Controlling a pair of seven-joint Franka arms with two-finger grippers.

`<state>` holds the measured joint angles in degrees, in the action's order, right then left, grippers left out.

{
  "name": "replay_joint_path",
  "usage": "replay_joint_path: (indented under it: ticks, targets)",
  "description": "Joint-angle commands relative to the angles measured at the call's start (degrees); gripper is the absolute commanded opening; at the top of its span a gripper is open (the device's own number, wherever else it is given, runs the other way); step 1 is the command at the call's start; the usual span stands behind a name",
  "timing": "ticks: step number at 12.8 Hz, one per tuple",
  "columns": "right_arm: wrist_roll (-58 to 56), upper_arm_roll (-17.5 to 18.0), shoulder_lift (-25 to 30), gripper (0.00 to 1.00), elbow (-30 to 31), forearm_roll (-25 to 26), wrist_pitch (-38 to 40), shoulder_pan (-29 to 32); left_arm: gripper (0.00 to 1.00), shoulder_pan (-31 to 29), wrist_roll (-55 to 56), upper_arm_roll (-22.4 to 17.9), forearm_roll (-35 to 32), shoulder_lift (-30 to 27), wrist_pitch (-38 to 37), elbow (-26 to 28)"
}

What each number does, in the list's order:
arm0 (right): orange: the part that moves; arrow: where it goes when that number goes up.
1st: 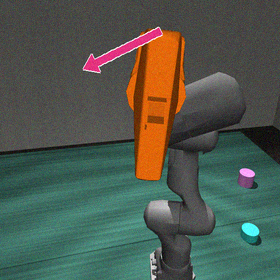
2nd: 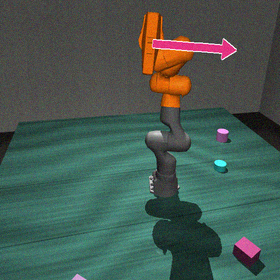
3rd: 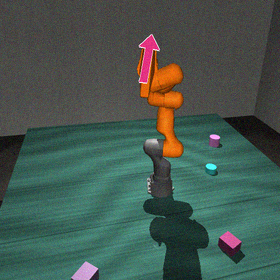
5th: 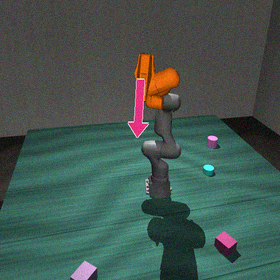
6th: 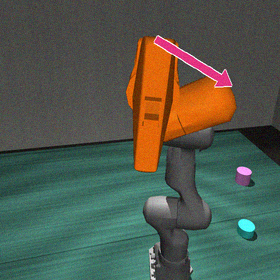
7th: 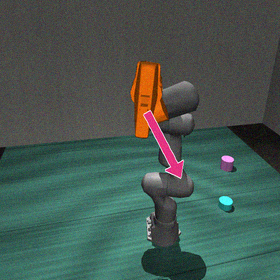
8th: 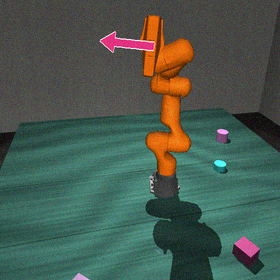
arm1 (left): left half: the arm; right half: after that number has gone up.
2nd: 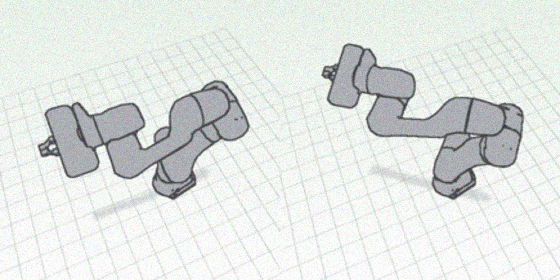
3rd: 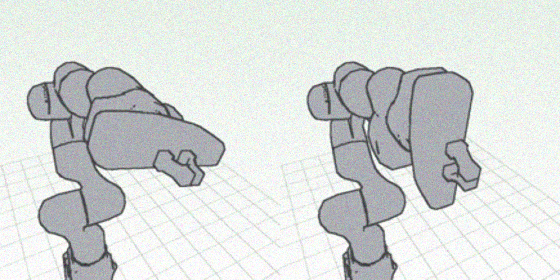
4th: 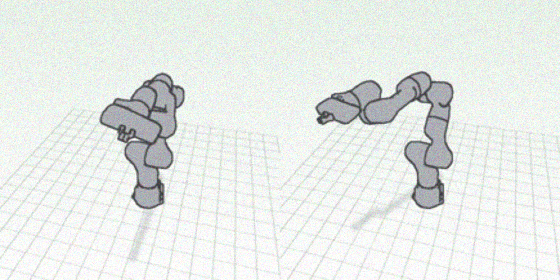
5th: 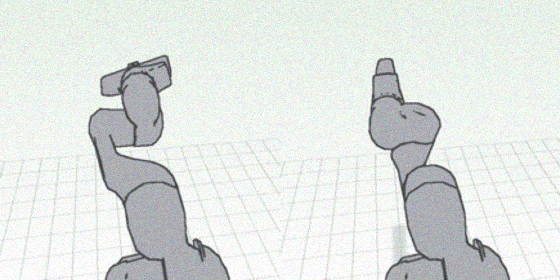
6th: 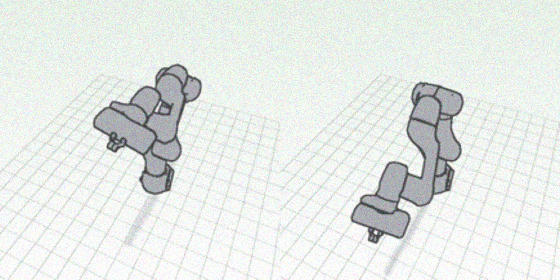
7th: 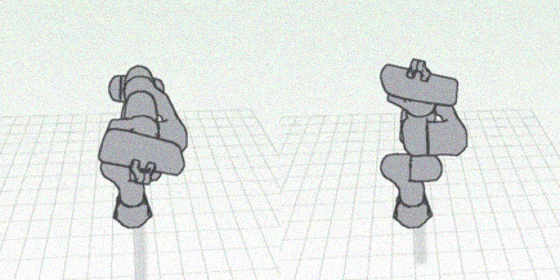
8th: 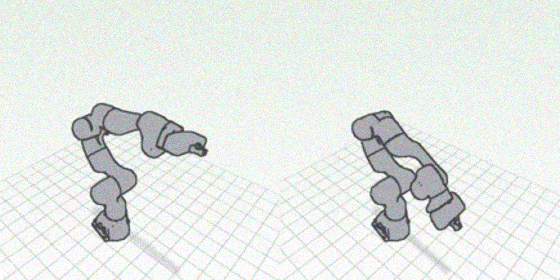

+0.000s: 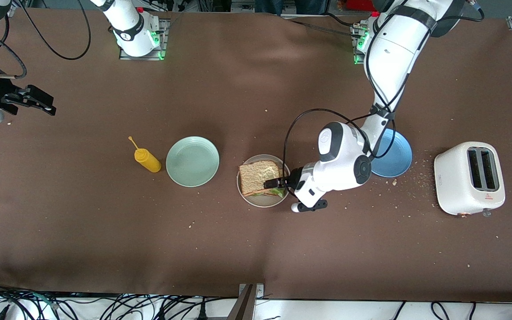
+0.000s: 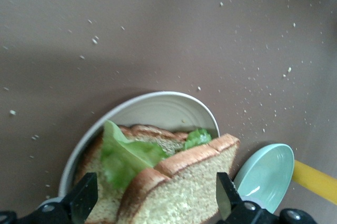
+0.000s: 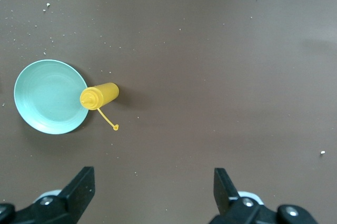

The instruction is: Make sandwich in beige plate with both arms

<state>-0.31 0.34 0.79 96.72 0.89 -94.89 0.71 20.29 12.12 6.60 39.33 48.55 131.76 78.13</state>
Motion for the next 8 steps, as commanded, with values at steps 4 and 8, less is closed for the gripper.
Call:
replay_joint_path:
  ticks: [4,8]
  targets:
    - [0.49,-0.08,-0.79,1.0,-1.53,-0.27,0.94,0.17,1.0,-11.56,-0.61,-2.56,-11.79,-8.63,-12.55,0.98]
    - [0.49,-0.08,-0.79,1.0,-1.53,-0.27,0.94,0.17,1.0,-19.21,-0.7,-2.56,-28.91,-14.43,-25.39,0.8]
